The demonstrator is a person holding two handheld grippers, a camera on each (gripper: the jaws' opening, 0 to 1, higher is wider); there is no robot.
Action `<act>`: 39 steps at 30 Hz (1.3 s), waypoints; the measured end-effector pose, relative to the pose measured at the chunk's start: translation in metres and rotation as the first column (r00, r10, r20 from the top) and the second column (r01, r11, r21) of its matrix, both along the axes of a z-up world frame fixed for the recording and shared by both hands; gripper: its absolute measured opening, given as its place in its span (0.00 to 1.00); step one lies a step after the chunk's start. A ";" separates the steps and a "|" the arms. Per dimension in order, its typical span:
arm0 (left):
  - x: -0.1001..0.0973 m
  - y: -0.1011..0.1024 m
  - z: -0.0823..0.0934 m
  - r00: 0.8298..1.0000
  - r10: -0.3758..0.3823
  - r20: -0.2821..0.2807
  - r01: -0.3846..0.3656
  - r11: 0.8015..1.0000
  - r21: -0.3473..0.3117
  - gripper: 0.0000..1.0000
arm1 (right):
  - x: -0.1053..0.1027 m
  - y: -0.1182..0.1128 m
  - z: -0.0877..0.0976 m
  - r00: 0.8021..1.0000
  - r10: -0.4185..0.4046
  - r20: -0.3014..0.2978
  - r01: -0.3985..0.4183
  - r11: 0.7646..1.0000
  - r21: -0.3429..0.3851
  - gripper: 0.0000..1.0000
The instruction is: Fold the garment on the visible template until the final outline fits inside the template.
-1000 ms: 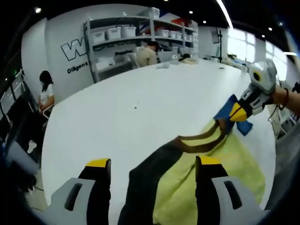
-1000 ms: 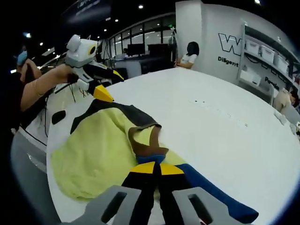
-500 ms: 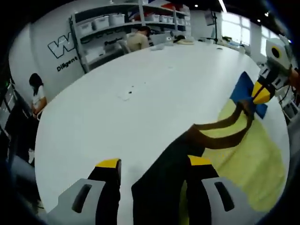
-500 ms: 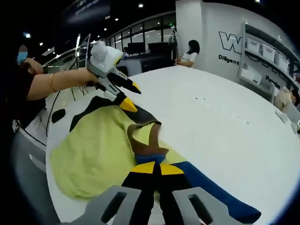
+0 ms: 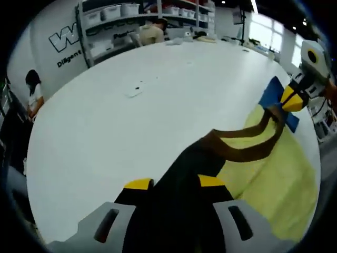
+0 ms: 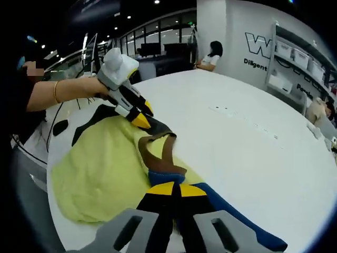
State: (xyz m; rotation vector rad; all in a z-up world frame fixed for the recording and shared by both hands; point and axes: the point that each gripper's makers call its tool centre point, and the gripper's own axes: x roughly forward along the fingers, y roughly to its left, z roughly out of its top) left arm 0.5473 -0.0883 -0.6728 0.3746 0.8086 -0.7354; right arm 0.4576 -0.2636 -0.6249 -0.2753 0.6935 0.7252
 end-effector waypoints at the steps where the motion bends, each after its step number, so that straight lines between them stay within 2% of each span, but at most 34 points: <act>1: -0.001 -0.001 0.000 1.000 -0.012 0.000 0.012 1.000 0.000 0.09 | 0.001 0.000 0.001 1.000 -0.003 0.006 0.003 1.000 -0.001 0.00; 2: -0.001 -0.001 0.000 1.000 -0.008 -0.001 0.008 1.000 -0.003 0.04 | 0.002 0.001 0.003 1.000 -0.003 0.011 0.003 1.000 -0.004 0.00; 8: -0.006 -0.001 0.007 1.000 -0.011 0.005 0.011 1.000 0.002 0.04 | 0.012 -0.001 0.007 0.999 -0.017 0.030 0.019 0.999 -0.040 0.00; 9: -0.003 0.000 0.015 0.999 -0.006 0.034 0.006 1.000 -0.005 0.04 | 0.014 -0.001 0.008 0.999 -0.018 0.029 0.019 0.999 -0.041 0.00; 11: 0.000 0.003 0.024 0.998 0.006 0.057 -0.005 1.000 -0.011 0.04 | 0.020 0.000 0.014 0.999 -0.022 0.041 0.023 0.999 -0.039 0.00; 16: 0.011 0.016 0.056 0.991 0.026 0.133 -0.025 1.000 -0.012 0.04 | 0.038 0.007 0.034 0.997 0.029 0.069 -0.026 0.999 -0.047 0.00; 20: 0.023 0.027 0.070 0.983 0.070 0.168 -0.065 0.997 -0.035 0.04 | 0.063 0.008 0.047 0.995 0.048 0.088 -0.042 0.996 -0.075 0.00; 22: 0.030 0.033 0.073 0.975 0.120 0.189 -0.112 0.992 -0.051 0.04 | 0.078 0.008 0.051 0.994 0.044 0.096 -0.036 0.996 -0.086 0.00; 24: 0.033 0.033 0.072 0.974 0.110 0.200 -0.104 0.994 -0.040 0.04 | 0.093 0.010 0.054 0.988 0.086 0.128 -0.070 0.990 -0.122 0.00; 29: 0.044 0.036 0.070 0.961 0.165 0.220 -0.158 0.986 -0.047 0.04 | 0.126 0.012 0.048 0.989 0.076 0.127 -0.057 0.988 -0.142 0.00; 32: 0.051 0.037 0.066 0.956 0.192 0.223 -0.185 0.981 -0.055 0.04 | 0.143 0.009 0.036 0.990 0.050 0.133 -0.027 0.985 -0.171 0.00; 35: 0.059 0.039 0.059 0.951 0.210 0.227 -0.206 0.978 -0.044 0.04 | 0.158 0.009 0.020 0.988 0.036 0.152 -0.003 0.978 -0.211 0.00; 39: 0.062 0.039 0.043 0.951 0.224 0.215 -0.227 0.974 -0.012 0.04 | 0.168 0.009 -0.006 0.992 -0.021 0.126 0.048 0.975 -0.217 0.00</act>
